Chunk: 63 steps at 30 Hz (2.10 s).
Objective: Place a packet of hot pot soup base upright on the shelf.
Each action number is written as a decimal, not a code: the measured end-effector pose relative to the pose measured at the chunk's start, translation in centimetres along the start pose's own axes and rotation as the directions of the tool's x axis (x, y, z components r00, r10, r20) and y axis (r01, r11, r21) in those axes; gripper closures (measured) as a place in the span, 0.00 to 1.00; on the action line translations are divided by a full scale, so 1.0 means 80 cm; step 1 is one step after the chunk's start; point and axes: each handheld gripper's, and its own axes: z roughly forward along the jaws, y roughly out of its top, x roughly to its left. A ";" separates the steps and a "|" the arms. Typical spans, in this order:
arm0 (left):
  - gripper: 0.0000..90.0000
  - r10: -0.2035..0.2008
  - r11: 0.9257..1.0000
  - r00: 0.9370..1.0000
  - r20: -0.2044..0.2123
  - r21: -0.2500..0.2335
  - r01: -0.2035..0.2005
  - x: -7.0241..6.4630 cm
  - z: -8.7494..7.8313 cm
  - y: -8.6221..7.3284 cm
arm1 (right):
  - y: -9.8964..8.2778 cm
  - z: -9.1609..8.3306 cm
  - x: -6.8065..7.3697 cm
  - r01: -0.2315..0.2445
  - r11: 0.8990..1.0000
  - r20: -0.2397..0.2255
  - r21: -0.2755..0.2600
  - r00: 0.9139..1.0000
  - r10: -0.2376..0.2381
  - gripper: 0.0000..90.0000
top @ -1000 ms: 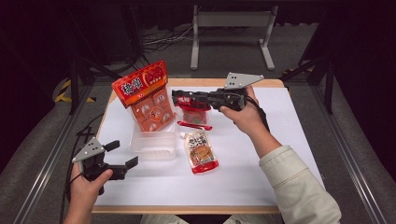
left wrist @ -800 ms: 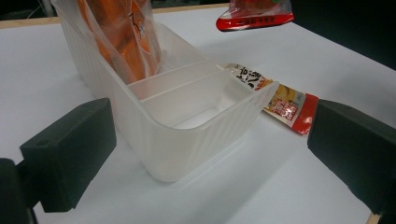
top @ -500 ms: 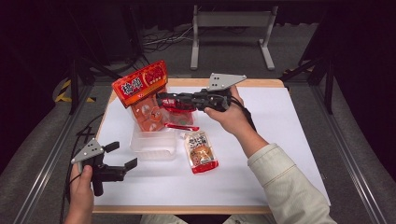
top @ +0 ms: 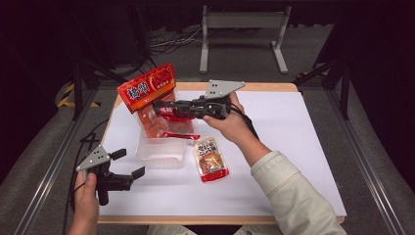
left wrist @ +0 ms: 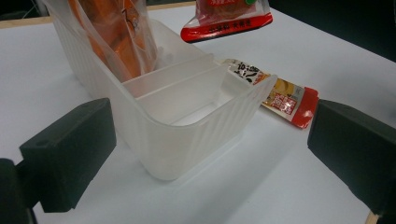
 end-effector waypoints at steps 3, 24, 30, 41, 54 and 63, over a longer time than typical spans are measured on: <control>0.02 0.003 1.000 1.000 0.001 -0.001 -0.003 0.000 0.001 0.000 | 0.001 0.005 0.001 0.004 1.000 -0.003 -0.005 1.000 -0.004 0.98; 0.02 -0.001 1.000 1.000 0.007 -0.006 0.001 -0.001 0.002 0.001 | -0.014 0.035 -0.005 -0.025 1.000 -0.015 -0.001 1.000 0.025 0.98; 0.02 -0.005 1.000 1.000 0.006 -0.004 0.005 0.000 0.002 0.001 | -0.018 0.045 -0.004 -0.025 1.000 -0.023 -0.001 0.999 0.025 0.98; 0.02 -0.002 1.000 1.000 0.009 -0.003 0.002 0.001 0.003 0.000 | -0.022 0.059 0.003 -0.016 1.000 -0.046 0.011 0.999 0.016 0.98; 0.02 0.000 1.000 1.000 0.015 0.004 0.000 0.002 0.004 0.000 | -0.026 0.073 0.008 0.002 1.000 -0.047 0.024 0.999 0.000 0.97; 0.02 -0.005 1.000 1.000 0.013 0.005 0.005 0.000 0.005 0.000 | -0.029 0.077 0.009 0.008 0.999 -0.058 0.041 0.998 -0.006 0.96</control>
